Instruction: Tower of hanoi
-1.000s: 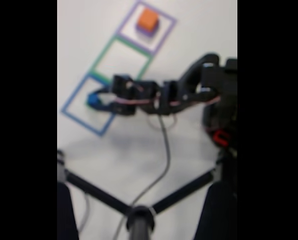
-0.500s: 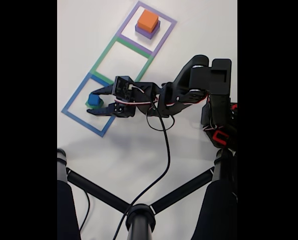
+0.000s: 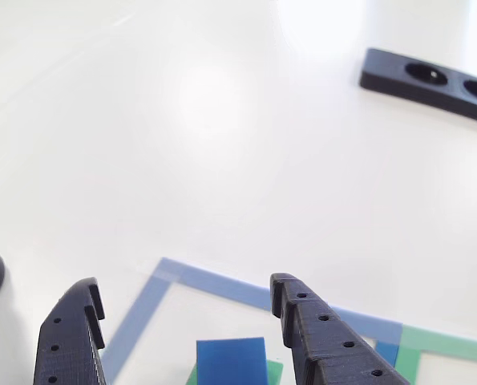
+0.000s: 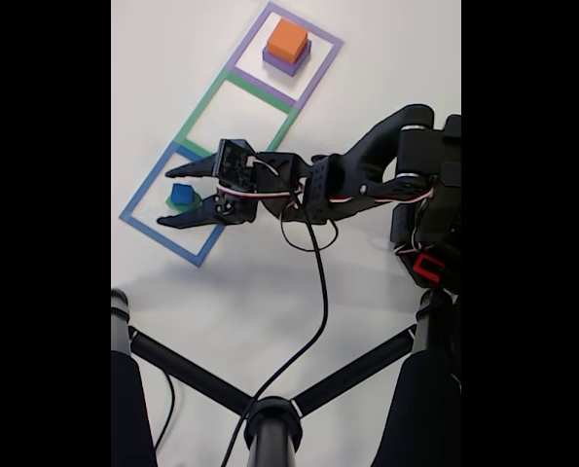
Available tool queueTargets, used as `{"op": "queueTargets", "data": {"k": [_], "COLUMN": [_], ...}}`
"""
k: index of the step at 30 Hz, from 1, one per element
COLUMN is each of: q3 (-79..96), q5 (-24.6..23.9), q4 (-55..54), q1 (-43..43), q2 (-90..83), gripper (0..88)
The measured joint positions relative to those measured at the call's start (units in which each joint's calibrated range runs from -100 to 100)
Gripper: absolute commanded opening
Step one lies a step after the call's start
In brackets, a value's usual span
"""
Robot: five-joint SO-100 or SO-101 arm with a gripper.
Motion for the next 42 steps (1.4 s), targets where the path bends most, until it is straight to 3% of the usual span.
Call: {"op": "queueTargets", "data": {"k": [9, 14, 16, 25, 32, 42], "q3": [-4.61, -15.58, -22.89, -62.84, -84.25, -87.64], "q5": [0.79, 0.0, -3.94, -22.66, -27.98, -33.1], "q4": [40.29, 65.89, 77.13, 119.26, 134.27, 137.4], "q1": [1.96, 4.18, 5.16, 9.82, 15.31, 24.97], "q2": [-27.27, -35.63, -36.3, -31.32, -26.85, -26.59], "gripper": [20.9, 4.6, 0.5, 0.1, 0.1, 0.1]}}
